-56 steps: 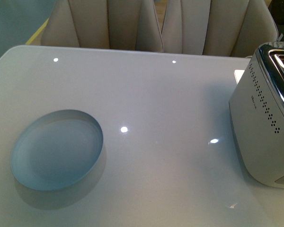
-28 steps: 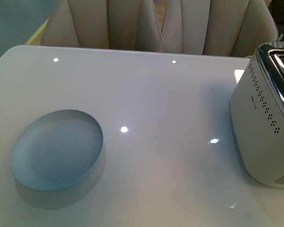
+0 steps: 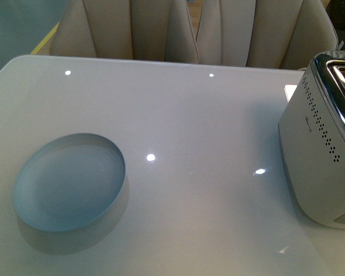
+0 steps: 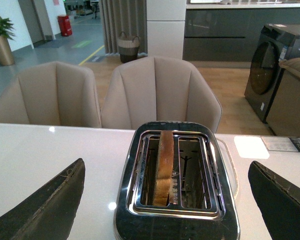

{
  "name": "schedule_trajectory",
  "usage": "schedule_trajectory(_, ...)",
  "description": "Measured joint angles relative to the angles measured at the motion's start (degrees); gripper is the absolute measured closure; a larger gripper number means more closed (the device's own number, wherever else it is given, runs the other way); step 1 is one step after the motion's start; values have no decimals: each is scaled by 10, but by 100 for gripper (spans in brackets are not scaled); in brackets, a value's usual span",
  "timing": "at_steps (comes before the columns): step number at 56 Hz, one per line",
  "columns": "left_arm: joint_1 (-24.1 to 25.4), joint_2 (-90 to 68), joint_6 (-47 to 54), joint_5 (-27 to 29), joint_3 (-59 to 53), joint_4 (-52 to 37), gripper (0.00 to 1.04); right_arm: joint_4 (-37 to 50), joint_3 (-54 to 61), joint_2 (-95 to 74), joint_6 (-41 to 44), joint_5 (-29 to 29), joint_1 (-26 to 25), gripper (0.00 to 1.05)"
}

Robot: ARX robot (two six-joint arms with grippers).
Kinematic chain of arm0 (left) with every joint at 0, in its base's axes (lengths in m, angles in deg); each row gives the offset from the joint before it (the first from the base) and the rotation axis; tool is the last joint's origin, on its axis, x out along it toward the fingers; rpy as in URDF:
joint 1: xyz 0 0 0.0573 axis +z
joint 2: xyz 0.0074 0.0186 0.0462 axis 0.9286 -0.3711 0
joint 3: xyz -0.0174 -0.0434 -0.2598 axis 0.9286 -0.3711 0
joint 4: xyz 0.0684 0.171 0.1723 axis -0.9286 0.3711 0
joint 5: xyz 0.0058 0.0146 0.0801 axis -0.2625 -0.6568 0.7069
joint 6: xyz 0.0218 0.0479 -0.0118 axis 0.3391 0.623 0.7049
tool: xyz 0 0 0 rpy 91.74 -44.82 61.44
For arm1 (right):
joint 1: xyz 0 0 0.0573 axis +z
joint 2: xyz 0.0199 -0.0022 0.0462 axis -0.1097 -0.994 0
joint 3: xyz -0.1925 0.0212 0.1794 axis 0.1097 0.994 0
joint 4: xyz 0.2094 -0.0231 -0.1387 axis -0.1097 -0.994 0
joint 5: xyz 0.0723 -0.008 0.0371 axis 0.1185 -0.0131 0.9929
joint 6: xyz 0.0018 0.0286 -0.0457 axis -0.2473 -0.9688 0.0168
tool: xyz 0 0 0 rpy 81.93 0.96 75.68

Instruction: Left arm holds plate, right arm toasts bread

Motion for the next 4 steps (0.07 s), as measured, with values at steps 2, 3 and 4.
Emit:
schedule_trajectory(2, 0, 0, 0, 0, 0, 0, 7, 0, 0, 0, 0, 0, 0, 9)
schedule_trajectory(3, 0, 0, 0, 0, 0, 0, 7, 0, 0, 0, 0, 0, 0, 9)
schedule_trajectory(4, 0, 0, 0, 0, 0, 0, 7, 0, 0, 0, 0, 0, 0, 9)
